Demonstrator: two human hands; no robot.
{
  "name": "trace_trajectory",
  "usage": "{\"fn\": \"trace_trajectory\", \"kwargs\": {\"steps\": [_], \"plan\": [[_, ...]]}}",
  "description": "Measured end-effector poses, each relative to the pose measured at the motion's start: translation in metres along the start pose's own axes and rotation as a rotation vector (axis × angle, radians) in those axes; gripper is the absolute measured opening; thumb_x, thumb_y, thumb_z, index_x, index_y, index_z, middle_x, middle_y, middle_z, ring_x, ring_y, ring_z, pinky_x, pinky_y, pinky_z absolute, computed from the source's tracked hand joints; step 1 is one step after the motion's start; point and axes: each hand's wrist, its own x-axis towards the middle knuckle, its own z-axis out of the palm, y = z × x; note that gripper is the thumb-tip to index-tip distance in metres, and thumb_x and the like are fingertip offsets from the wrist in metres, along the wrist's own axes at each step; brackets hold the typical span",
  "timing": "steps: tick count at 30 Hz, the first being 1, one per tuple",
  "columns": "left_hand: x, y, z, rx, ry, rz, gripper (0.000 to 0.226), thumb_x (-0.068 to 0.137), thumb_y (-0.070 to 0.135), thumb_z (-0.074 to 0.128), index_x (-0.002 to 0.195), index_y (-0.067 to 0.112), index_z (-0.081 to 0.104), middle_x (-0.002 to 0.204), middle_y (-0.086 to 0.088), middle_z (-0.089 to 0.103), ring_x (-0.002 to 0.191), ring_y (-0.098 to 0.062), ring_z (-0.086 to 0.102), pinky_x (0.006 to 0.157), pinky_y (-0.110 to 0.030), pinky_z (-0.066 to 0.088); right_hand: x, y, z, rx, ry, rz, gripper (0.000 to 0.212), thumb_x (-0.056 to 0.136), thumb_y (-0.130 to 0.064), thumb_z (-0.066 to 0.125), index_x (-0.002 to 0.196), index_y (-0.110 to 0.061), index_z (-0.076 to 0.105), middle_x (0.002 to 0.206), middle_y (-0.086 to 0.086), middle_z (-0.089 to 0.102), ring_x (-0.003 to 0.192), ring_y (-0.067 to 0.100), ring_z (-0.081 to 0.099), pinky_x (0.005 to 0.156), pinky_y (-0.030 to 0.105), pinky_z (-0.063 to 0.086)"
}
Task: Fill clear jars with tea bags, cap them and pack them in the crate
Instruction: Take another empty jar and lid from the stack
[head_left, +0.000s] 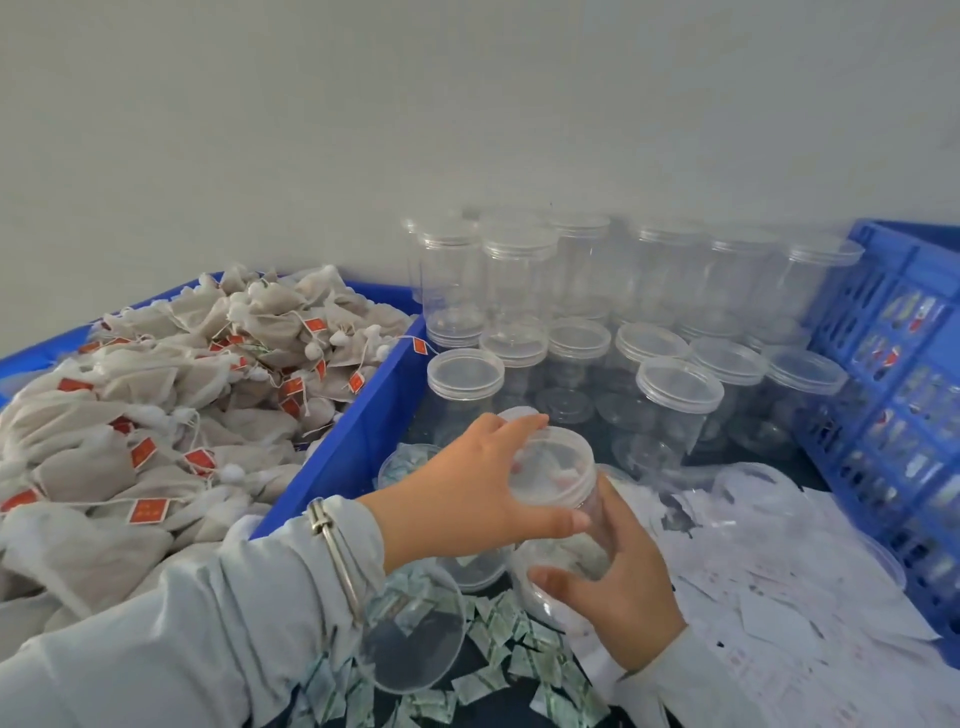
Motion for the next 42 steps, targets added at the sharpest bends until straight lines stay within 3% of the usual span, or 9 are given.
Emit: {"fn": "trace_trajectory", "kwargs": {"steps": [3,7,11,19,23,27,31,36,42], "plan": [[-0.001,0.003,0.0,0.004,0.014,-0.002,0.092,0.06,0.078,0.059,0.137,0.053,0.017,0.119,0.015,0.033,0.111,-0.002,0.047,0.098,-0.027,0.042,0.0,0.003,-0.001,-0.129,0.051,-0.041,0.09,0.051,-0.043,0.081,0.132,-0.03,0.047,0.123,-0.011,0.062,0.117,0.009,0.056,0.097,0.037,0.047],[0.0,0.009,0.011,-0.038,0.091,-0.145,0.11,0.045,0.093,0.043,0.14,0.043,0.017,0.123,0.006,0.034,0.113,-0.015,0.049,0.094,-0.028,0.04,0.004,0.002,0.002,-0.488,0.252,-0.194,0.083,0.052,-0.052,0.076,0.127,-0.04,0.041,0.126,-0.026,0.048,0.115,-0.004,0.045,0.098,0.033,0.042],[0.001,0.012,0.015,-0.11,0.046,-0.277,0.116,0.045,0.093,0.043,0.143,0.036,0.017,0.138,-0.003,0.032,0.125,-0.022,0.041,0.095,-0.034,0.035,0.008,0.012,-0.003,-0.816,0.403,-0.498,0.081,0.063,-0.043,0.078,0.129,-0.014,0.041,0.125,0.01,0.057,0.117,0.022,0.047,0.098,0.044,0.04],[0.002,0.011,0.005,-0.283,0.003,-0.336,0.12,0.038,0.089,0.052,0.139,0.028,0.03,0.131,0.003,0.048,0.11,-0.017,0.056,0.091,-0.038,0.051,0.008,0.017,-0.005,-0.95,0.44,-0.554,0.085,0.058,-0.04,0.078,0.13,-0.014,0.042,0.128,0.01,0.055,0.124,0.022,0.045,0.108,0.047,0.026],[0.002,0.01,0.002,-0.164,-0.01,-0.334,0.119,0.042,0.093,0.048,0.14,0.029,0.028,0.125,0.005,0.048,0.104,-0.015,0.057,0.087,-0.033,0.051,0.006,0.016,-0.002,-0.973,0.466,-0.531,0.083,0.059,-0.039,0.077,0.13,-0.015,0.042,0.13,0.009,0.055,0.124,0.024,0.044,0.111,0.046,0.021],[0.001,0.012,-0.003,-0.187,-0.072,-0.386,0.116,0.046,0.097,0.04,0.137,0.024,0.034,0.109,0.004,0.054,0.073,-0.007,0.066,0.061,-0.023,0.052,0.004,0.012,0.0,-1.032,0.49,-0.568,0.064,0.072,-0.037,0.062,0.129,-0.016,0.043,0.133,0.007,0.053,0.126,0.025,0.042,0.111,0.048,0.019],[0.003,-0.002,-0.016,-0.665,-0.057,-0.567,0.094,0.065,0.086,0.045,0.132,0.02,0.043,0.106,-0.017,0.067,0.054,-0.015,0.06,0.053,-0.025,0.048,0.003,0.008,-0.012,-1.056,0.632,-0.429,0.074,0.062,-0.023,0.07,0.13,-0.014,0.04,0.134,0.013,0.049,0.128,0.029,0.036,0.112,0.048,0.012],[0.004,-0.018,-0.034,-1.076,-0.021,-0.623,0.065,0.091,0.059,0.044,0.126,0.004,0.048,0.109,-0.024,0.066,0.077,-0.031,0.071,0.057,-0.029,0.057,0.004,0.002,-0.015,-0.849,0.725,-0.288,0.091,0.058,-0.022,0.084,0.133,-0.017,0.034,0.137,0.017,0.047,0.131,0.024,0.029,0.109,0.054,0.017],[0.018,-0.02,-0.017,-0.581,0.076,-0.626,0.035,0.099,0.035,0.045,0.093,0.005,0.061,0.087,-0.01,0.057,0.045,-0.013,0.058,0.044,-0.02,0.045,0.002,0.009,-0.008,-0.863,0.613,-0.447,0.095,0.053,-0.018,0.088,0.132,-0.009,0.035,0.135,0.018,0.047,0.129,0.03,0.034,0.105,0.059,0.025]]}}
